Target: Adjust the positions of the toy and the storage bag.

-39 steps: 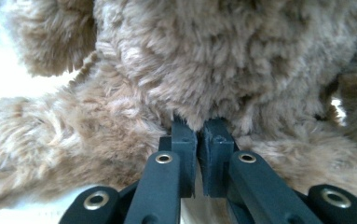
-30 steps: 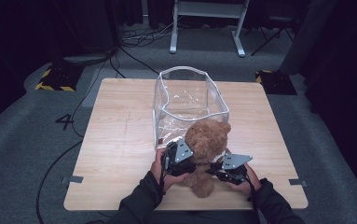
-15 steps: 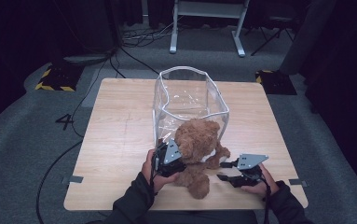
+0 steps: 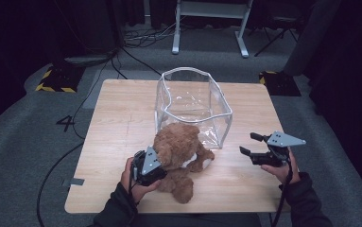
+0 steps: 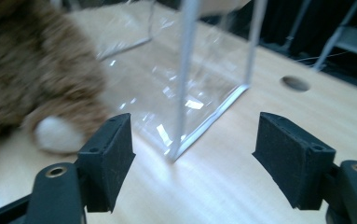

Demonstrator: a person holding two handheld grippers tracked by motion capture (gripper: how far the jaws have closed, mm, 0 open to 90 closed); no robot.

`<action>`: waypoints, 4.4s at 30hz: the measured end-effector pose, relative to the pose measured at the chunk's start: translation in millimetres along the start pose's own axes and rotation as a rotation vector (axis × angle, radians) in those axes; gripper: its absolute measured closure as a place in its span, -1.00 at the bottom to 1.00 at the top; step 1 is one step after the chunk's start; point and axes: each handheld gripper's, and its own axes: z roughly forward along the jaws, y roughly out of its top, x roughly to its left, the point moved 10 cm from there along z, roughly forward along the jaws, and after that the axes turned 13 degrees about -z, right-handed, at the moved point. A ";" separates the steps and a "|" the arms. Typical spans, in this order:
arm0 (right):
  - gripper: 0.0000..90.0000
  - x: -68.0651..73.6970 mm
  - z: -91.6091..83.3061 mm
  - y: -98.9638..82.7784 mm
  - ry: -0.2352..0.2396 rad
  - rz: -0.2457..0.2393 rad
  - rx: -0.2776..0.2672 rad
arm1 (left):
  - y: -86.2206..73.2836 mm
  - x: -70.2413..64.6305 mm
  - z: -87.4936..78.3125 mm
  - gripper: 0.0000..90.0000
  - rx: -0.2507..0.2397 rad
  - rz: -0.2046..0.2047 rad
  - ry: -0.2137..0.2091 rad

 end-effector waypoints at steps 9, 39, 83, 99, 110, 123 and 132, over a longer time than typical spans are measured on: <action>-0.27 -39.0 2.5 50.6 -0.104 0.027 -0.058 | -14.9 23.2 -25.5 0.29 -0.057 -0.098 0.047; 0.55 -44.2 65.7 113.2 -0.091 0.120 0.020 | -29.5 46.3 -47.7 0.29 -0.028 -0.037 0.125; 0.71 -32.7 -42.5 65.2 -0.119 0.093 0.035 | -10.2 85.1 -29.7 0.30 -0.087 -0.131 0.174; -0.23 -36.4 -85.8 54.8 -0.148 0.068 -0.089 | 2.3 88.3 -8.6 0.31 -0.090 -0.125 0.154; -0.49 -47.3 -62.7 -18.6 -0.189 0.066 0.080 | 8.8 87.2 2.2 0.30 -0.080 -0.124 0.156; -0.46 -30.6 -24.0 -109.2 -0.066 0.169 0.233 | 9.7 85.9 4.3 0.32 -0.076 -0.116 0.151; -0.47 -25.8 -15.5 -128.5 -0.057 0.192 0.294 | 8.7 86.5 4.1 0.32 -0.085 -0.117 0.144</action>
